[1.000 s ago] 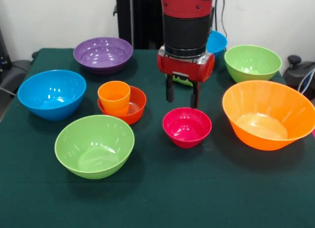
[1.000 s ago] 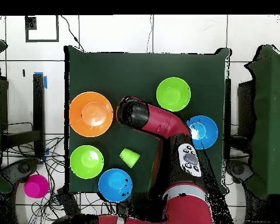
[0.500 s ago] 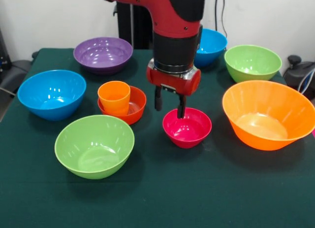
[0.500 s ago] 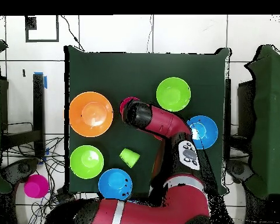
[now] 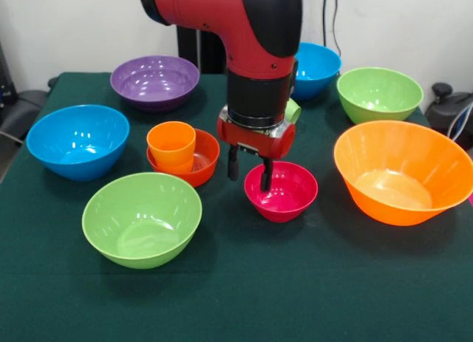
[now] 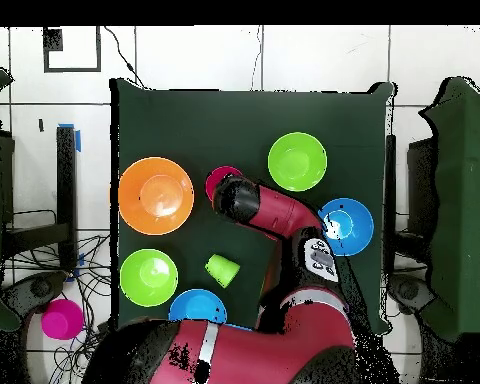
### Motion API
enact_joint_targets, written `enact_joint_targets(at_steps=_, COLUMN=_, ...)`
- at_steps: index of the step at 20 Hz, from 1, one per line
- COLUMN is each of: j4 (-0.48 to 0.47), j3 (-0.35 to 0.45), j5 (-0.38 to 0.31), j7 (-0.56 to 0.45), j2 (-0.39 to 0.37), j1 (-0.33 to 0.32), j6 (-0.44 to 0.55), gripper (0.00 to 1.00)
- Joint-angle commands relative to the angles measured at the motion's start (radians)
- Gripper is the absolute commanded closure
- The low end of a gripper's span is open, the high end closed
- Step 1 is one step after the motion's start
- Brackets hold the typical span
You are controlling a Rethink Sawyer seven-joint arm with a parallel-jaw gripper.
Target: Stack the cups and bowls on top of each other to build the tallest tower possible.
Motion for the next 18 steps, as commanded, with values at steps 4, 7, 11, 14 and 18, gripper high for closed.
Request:
enact_joint_targets(at_steps=4, j4=-0.028, j3=0.089, j5=0.037, j7=0.181, j2=0.066, j1=-0.008, j6=-0.115, gripper=0.0)
enact_joint_targets(at_steps=7, j4=-0.029, j3=0.082, j5=0.04, j7=0.179, j2=0.066, j1=-0.004, j6=-0.11, gripper=0.0)
enact_joint_targets(at_steps=11, j4=-0.07, j3=0.02, j5=0.022, j7=0.156, j2=0.079, j1=0.039, j6=-0.101, gripper=1.0)
enact_joint_targets(at_steps=14, j4=-0.08, j3=-0.008, j5=0.018, j7=0.144, j2=0.071, j1=0.061, j6=-0.042, gripper=1.0)
enact_joint_targets(at_steps=18, j4=-0.049, j3=-0.051, j5=0.023, j7=0.149, j2=-0.013, j1=0.086, j6=0.087, gripper=1.0)
